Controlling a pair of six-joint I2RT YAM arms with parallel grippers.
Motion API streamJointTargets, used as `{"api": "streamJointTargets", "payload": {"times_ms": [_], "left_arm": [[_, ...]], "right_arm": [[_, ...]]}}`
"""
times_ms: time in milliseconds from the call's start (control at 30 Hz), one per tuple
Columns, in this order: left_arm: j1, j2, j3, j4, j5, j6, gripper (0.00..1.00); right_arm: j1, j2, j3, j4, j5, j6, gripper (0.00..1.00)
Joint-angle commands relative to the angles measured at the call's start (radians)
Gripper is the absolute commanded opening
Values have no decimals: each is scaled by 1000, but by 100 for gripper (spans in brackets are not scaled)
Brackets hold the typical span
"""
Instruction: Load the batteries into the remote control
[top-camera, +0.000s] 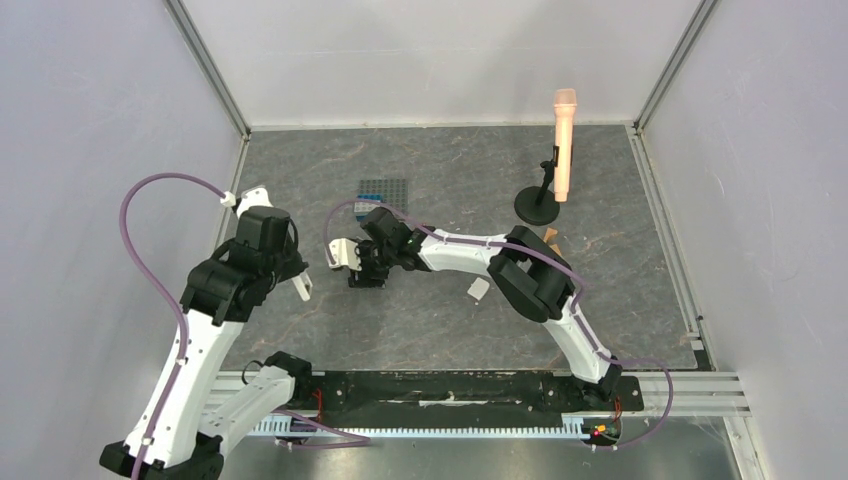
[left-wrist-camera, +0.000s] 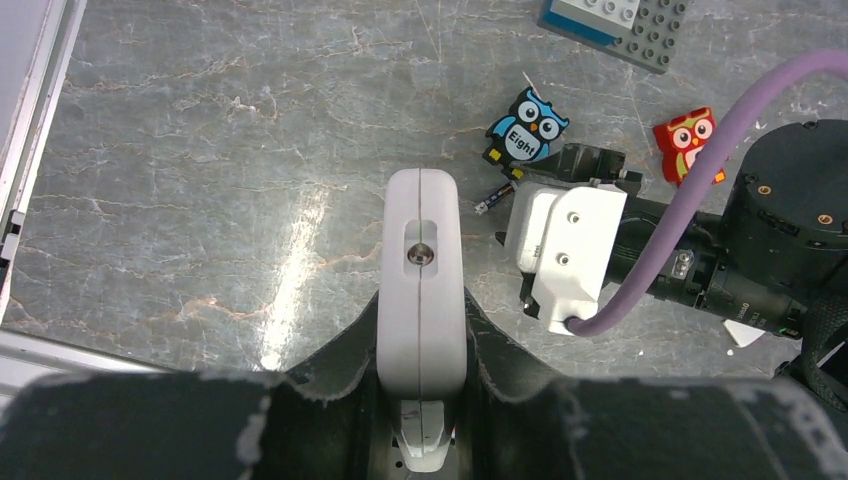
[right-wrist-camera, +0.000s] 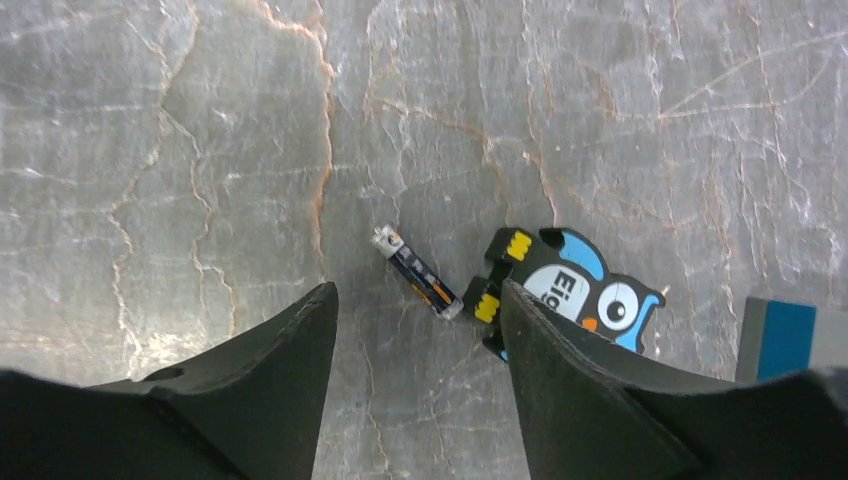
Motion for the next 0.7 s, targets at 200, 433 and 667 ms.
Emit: {"api": "streamJointTargets", "payload": {"times_ms": [200, 433, 667], "left_arm": [[12, 40, 57, 60, -67, -28, 2], [14, 13, 72, 59, -126, -36, 2], [15, -3, 89, 59, -138, -32, 2]], "right_arm": [[2, 100, 134, -97, -103, -41, 59], [-2, 113, 138, -139, -115, -21, 48], [2, 87, 90, -171, -65, -49, 33]]}}
